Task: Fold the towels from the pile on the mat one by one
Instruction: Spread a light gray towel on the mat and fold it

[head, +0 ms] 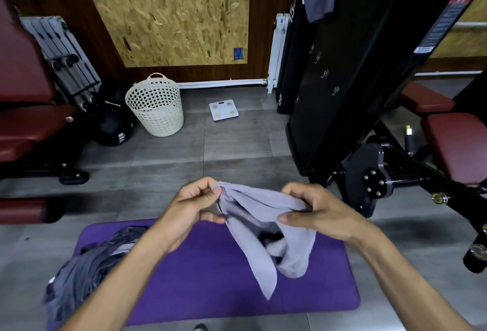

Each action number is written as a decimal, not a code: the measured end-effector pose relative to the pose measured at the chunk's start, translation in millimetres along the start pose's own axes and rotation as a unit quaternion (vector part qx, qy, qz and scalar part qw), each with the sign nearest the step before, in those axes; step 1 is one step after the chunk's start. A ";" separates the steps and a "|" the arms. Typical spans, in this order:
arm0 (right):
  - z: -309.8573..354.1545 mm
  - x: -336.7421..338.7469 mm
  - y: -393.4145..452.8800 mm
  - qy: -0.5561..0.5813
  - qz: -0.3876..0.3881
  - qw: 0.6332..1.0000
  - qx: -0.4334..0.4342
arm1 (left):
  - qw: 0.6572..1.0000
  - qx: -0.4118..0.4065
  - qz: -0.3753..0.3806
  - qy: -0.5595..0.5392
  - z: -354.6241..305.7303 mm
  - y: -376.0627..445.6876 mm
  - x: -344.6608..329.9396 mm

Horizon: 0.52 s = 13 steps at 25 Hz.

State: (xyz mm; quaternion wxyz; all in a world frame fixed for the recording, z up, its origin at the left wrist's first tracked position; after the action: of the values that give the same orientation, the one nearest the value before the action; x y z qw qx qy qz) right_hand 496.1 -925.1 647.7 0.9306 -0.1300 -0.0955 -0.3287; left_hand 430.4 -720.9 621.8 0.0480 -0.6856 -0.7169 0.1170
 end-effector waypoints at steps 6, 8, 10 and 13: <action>-27.6 16.1 -11.7 0.199 -0.015 0.979 -0.046 | 0.982 -0.086 -0.011 0.167 -54.2 -1.8 -24.1; -31.5 23.6 -10.1 0.180 -0.039 0.982 -0.041 | 0.974 -0.101 -0.019 0.202 -66.1 -2.6 -25.9; -37.4 32.6 -7.1 0.096 -0.080 0.992 -0.034 | 0.982 -0.091 -0.039 0.163 -72.8 -3.4 -21.1; -59.0 38.5 -4.8 0.021 -0.096 0.993 -0.060 | 0.993 -0.072 -0.065 0.068 -78.5 -4.2 -11.2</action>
State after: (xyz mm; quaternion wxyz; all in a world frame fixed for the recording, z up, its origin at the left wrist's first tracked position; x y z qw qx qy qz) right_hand 527.9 -969.3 602.7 0.8873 -0.1687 -0.0682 -0.4238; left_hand 444.9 -724.2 699.8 0.0542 -0.6457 -0.7615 0.0146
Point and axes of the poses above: each hand's wrist, its own y-axis towards the middle knuckle, its own x-axis out of the back of the hand, z = x × y, the point moved 8 cm from there along y, towards the middle knuckle, and after that the axes turned 3 degrees about y, right-handed, at the moved point
